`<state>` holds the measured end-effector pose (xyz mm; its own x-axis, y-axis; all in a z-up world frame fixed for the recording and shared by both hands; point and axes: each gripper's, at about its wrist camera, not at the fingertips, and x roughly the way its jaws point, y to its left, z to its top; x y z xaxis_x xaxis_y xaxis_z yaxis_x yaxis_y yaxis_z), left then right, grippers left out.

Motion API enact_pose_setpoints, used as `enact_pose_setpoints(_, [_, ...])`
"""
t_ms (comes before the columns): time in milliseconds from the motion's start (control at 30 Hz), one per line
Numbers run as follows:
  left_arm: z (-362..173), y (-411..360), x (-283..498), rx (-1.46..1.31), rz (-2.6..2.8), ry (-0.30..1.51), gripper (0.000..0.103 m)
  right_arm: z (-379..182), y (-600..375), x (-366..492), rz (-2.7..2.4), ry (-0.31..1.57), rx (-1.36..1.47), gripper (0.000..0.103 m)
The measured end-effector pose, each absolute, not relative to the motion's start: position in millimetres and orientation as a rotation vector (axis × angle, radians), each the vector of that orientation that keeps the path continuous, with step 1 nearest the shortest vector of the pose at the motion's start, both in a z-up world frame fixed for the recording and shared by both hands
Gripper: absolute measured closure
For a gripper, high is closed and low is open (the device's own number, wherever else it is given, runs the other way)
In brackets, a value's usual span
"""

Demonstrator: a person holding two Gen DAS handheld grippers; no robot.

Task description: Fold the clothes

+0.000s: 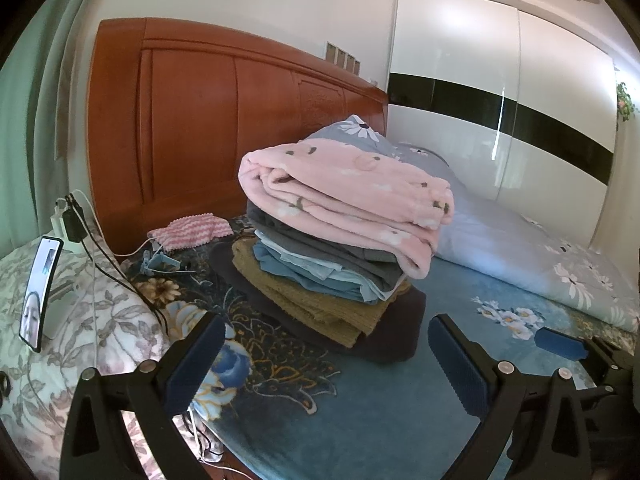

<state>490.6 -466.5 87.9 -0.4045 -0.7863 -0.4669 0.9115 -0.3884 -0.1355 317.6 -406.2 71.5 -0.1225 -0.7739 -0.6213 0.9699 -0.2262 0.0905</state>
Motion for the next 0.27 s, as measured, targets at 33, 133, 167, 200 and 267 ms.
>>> enact_pose_setpoints(33, [88.1,-466.3,490.9,0.396,-1.959,0.451,0.0,71.4,-406.2,317.9,-1.691,0.399,0.662,0.003])
enact_pose_setpoints(133, [88.9,-465.5,492.6,0.389,-1.962,0.45,0.0,71.8,-406.0,318.9,-1.691,0.401,0.66,0.003])
enact_pose_setpoints(167, [88.8,-465.6,493.1,0.387,-1.962,0.454,0.0,72.4,-405.8,319.3,-1.691,0.4,0.658,0.003])
enact_pose_setpoints(200, [88.7,-465.7,493.5,0.384,-1.962,0.459,0.0,72.9,-405.5,319.7,-1.692,0.4,0.656,0.003])
enact_pose_setpoints(267, [88.7,-465.0,494.8,0.373,-1.961,0.459,0.0,72.8,-405.5,320.2,-1.689,0.403,0.655,0.003])
